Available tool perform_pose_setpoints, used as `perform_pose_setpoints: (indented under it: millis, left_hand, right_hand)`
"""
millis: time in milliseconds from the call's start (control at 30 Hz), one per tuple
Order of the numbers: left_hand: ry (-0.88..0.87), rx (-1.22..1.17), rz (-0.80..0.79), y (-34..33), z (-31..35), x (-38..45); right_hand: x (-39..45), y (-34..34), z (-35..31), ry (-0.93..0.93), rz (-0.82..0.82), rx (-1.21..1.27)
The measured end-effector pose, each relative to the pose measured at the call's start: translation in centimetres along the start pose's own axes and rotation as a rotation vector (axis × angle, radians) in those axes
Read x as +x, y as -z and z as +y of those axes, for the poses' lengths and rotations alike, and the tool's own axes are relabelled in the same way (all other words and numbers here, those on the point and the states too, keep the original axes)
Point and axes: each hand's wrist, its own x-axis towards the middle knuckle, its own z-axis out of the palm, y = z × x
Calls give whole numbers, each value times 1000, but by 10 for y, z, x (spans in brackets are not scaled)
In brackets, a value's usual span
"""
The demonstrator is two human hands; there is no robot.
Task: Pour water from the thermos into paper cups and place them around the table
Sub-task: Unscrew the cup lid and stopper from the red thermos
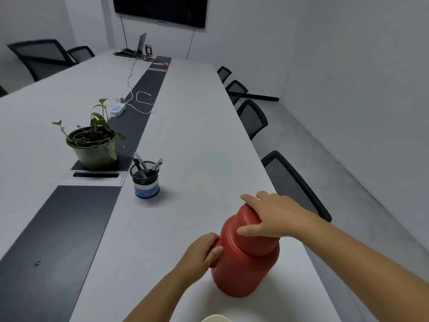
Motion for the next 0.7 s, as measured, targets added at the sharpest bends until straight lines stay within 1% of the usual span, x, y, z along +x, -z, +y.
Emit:
perform_pose_setpoints:
  millis: [33,67,133,200,233,267,333,367,400,433,567,600,633,700]
  left_hand:
    - [3,-4,-4,1,1,0]
    - [4,-5,-7,1,1,0]
    - [-2,7,-3,2,1,-1]
    - [-8,12,-2,2,1,-2]
    - [-10,12,-2,2,2,-2]
    - [-16,16,0,2,2,-2]
    - [-29,29,1,2,2,-2]
    - [-22,21,-3,2,2,-2]
    - [-14,9,-6,3,3,-2]
    - [-7,4,-1,3,3,-2]
    - [3,-9,14,5,7,-4]
    - [6,-13,12,5,8,-5]
    - [9,-15,10,5,8,-5]
    - [12,-17,6,5,8,-5]
  right_hand:
    - [2,0,-2,-6,-30,-67]
    - [2,1,-3,40,-73,-86]
    - [0,8,-1,189,-146,-95]
    - [-2,12,4,256,-187,0]
    - [-3,10,4,238,-159,80]
    - [-3,5,4,177,-103,133]
    - [-1,-6,2,11,-19,57]
    - [0,-9,2,-51,-30,2]
    - [2,-8,3,-67,-55,-23]
    - [3,-5,5,-36,-82,-31]
    - [2,9,10,206,-179,-83]
    - [2,8,9,232,-192,-98]
    - [2,7,8,225,-192,-89]
    - [3,4,5,110,-157,-47]
